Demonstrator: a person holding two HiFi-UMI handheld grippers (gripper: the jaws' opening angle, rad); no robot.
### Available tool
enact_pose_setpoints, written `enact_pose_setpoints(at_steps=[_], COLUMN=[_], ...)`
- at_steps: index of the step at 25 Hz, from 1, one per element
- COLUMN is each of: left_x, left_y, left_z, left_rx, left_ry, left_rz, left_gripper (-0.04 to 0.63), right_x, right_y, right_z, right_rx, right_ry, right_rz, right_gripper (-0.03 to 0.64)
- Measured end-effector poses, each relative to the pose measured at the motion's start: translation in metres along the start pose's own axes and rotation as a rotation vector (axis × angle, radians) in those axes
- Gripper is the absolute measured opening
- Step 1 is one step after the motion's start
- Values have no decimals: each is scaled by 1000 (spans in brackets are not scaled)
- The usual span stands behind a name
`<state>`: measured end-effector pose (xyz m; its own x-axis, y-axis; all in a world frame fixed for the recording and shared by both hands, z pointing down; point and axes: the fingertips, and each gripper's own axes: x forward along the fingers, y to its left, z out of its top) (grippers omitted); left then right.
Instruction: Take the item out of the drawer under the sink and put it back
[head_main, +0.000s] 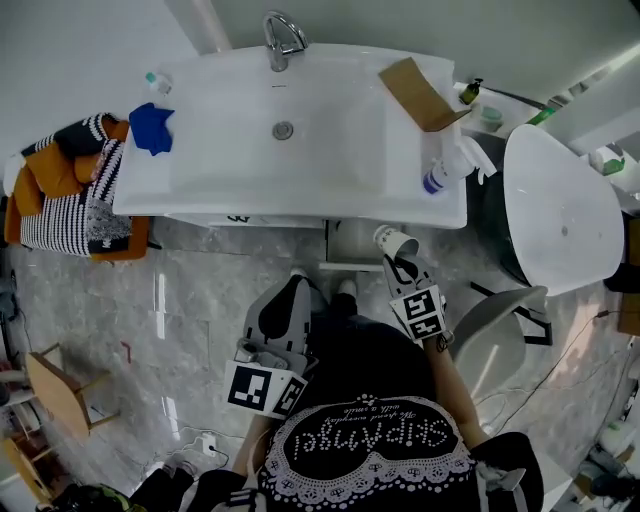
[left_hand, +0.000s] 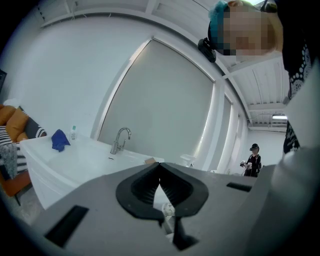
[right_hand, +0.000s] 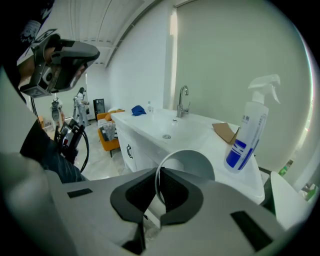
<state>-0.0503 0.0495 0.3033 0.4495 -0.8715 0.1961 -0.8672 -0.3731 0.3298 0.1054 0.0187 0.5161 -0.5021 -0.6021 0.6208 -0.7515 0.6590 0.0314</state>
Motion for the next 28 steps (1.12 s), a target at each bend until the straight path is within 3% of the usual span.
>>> enact_pose_setpoints(at_steps=[9, 17, 28], left_x=[4, 8, -3], left_y=[-7, -12, 23], left_z=[1, 3, 16], left_rx=[19, 37, 47], left_ry=[3, -21, -39], left_rz=[-39, -77, 24], left_gripper=[5, 5, 5], right_x=[-27, -50, -104], right_y=[-8, -9, -20], right_z=[33, 64, 105], right_rx=[114, 115, 125], right_ry=[-124, -221, -382], right_rz=[-36, -63, -153], right_gripper=[25, 25, 25])
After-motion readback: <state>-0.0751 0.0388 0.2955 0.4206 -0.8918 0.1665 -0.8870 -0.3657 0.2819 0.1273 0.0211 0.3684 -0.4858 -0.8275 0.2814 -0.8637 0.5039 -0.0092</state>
